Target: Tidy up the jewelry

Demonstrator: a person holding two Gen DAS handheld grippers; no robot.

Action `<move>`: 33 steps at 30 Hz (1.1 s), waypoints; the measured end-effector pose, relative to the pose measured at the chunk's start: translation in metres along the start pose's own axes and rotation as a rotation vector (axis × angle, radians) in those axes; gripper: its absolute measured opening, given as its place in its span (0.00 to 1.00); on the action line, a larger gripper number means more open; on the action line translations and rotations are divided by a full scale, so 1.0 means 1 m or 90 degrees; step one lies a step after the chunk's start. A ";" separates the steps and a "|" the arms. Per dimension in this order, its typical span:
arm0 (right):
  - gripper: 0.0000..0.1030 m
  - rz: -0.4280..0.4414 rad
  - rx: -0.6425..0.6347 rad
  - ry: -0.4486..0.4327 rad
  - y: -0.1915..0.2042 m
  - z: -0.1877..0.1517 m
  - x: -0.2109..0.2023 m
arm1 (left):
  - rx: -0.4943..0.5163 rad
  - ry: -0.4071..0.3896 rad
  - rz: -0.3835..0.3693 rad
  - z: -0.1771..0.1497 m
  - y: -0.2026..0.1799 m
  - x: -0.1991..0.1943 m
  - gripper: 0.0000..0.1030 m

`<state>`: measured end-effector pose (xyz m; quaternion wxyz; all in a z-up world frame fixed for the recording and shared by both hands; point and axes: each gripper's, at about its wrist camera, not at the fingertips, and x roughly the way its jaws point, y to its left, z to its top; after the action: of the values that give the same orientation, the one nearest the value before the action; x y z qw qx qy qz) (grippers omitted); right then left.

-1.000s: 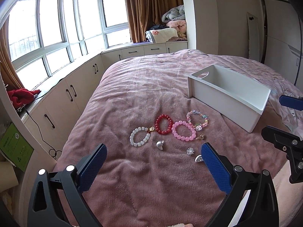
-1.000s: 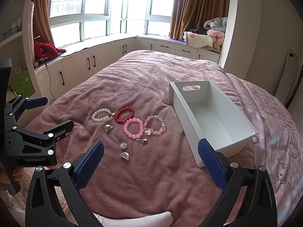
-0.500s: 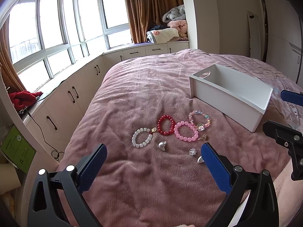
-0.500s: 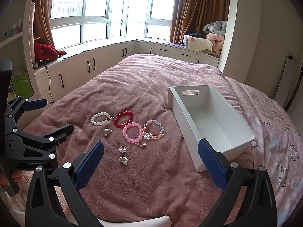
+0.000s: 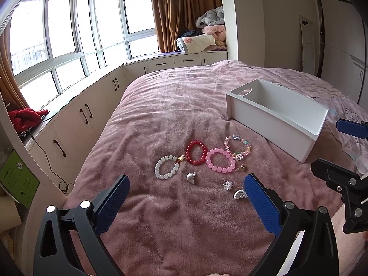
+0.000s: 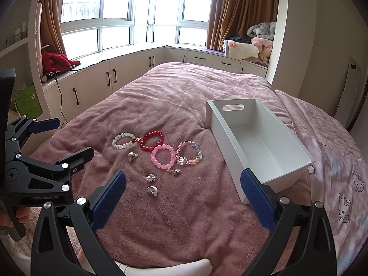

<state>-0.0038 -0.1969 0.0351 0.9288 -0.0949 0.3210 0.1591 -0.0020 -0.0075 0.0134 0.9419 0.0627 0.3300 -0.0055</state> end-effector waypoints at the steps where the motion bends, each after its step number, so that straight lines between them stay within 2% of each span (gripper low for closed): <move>1: 0.95 0.003 -0.001 0.001 0.001 -0.001 0.000 | 0.000 0.001 0.000 0.001 0.000 -0.001 0.98; 8: 0.95 0.009 -0.003 0.008 0.003 -0.005 0.001 | -0.013 0.008 -0.011 -0.002 0.004 -0.002 0.98; 27: 0.95 0.009 -0.010 0.016 0.003 -0.006 0.005 | 0.007 0.020 0.005 -0.008 0.004 0.006 0.98; 33: 0.95 0.034 -0.006 0.028 0.003 -0.007 0.010 | 0.002 0.024 -0.013 -0.010 0.007 0.011 0.98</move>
<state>-0.0014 -0.1938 0.0231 0.9163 -0.0944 0.3433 0.1834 0.0008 0.0012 -0.0006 0.9353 0.0609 0.3484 -0.0144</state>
